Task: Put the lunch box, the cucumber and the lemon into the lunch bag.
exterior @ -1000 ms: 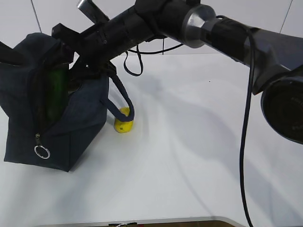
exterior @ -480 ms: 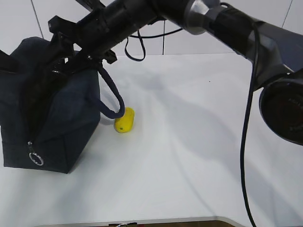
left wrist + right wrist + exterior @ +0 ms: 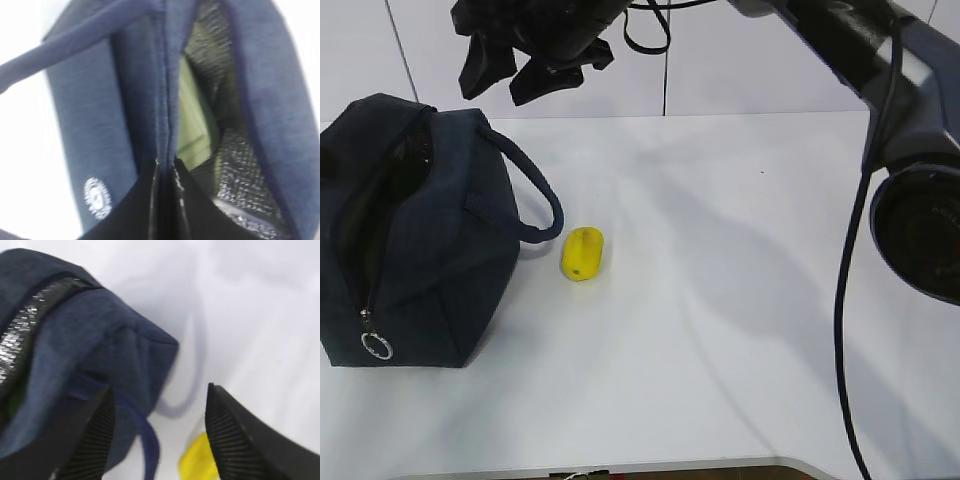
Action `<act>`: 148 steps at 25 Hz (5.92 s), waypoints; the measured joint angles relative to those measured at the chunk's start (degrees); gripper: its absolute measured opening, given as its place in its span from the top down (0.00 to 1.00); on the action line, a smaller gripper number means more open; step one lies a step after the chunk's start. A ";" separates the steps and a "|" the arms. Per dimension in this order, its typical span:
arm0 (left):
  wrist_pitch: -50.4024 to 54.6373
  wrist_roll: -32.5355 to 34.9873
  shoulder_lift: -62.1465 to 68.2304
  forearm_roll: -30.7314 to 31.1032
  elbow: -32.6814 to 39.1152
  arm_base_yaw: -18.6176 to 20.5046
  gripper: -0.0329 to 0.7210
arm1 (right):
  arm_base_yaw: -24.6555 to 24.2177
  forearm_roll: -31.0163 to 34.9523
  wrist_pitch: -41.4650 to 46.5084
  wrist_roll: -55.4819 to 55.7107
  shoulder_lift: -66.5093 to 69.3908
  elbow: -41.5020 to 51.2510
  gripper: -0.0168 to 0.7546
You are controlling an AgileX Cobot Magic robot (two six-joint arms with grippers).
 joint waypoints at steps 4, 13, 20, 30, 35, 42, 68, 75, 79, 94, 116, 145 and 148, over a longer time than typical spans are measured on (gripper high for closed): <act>-0.10 -0.94 0.00 1.14 0.00 1.91 0.98 | 0.00 -6.36 0.20 3.11 0.00 -0.13 0.38; 0.01 -1.13 0.00 1.01 0.00 4.24 0.98 | 0.00 -16.66 0.54 4.73 -4.82 8.88 0.38; 0.37 -1.13 0.00 0.87 0.00 4.24 0.98 | 0.00 -18.11 0.30 9.52 -9.35 26.34 0.38; 0.74 -1.13 0.00 -0.29 0.00 4.24 0.98 | 0.19 -16.43 -0.05 20.17 -9.35 28.21 0.38; 0.74 -1.13 0.00 -0.42 0.00 4.24 0.98 | 0.19 -15.45 -0.05 22.67 -8.83 28.21 0.31; 1.04 -1.13 0.00 -0.92 0.00 4.24 0.98 | 0.19 -15.32 -0.20 24.50 -4.86 28.21 0.29; 1.44 -1.13 0.00 -2.35 0.00 4.24 0.98 | 0.19 -13.59 -6.22 26.75 0.19 28.27 0.28; 1.48 -1.13 0.00 -2.57 0.00 4.24 0.98 | 0.19 -13.59 -7.09 26.78 0.32 28.27 0.29; 1.57 -1.13 0.00 -2.59 0.00 4.24 0.98 | 0.19 -13.79 -7.37 26.78 0.32 28.27 0.29; 1.57 -1.13 0.00 -2.69 0.00 4.24 0.98 | 0.19 -14.25 -7.51 26.78 0.94 28.27 0.35; 1.57 -1.03 0.00 -2.82 0.00 4.24 0.98 | 0.19 -16.29 -1.33 26.78 1.68 15.39 0.46; 3.34 1.63 0.00 -10.20 0.00 4.24 0.98 | 6.86 2.99 0.39 19.01 4.12 -3.70 0.46; 3.81 1.97 0.00 -10.45 0.00 4.24 0.98 | 7.82 3.24 0.39 17.78 5.80 -3.70 0.46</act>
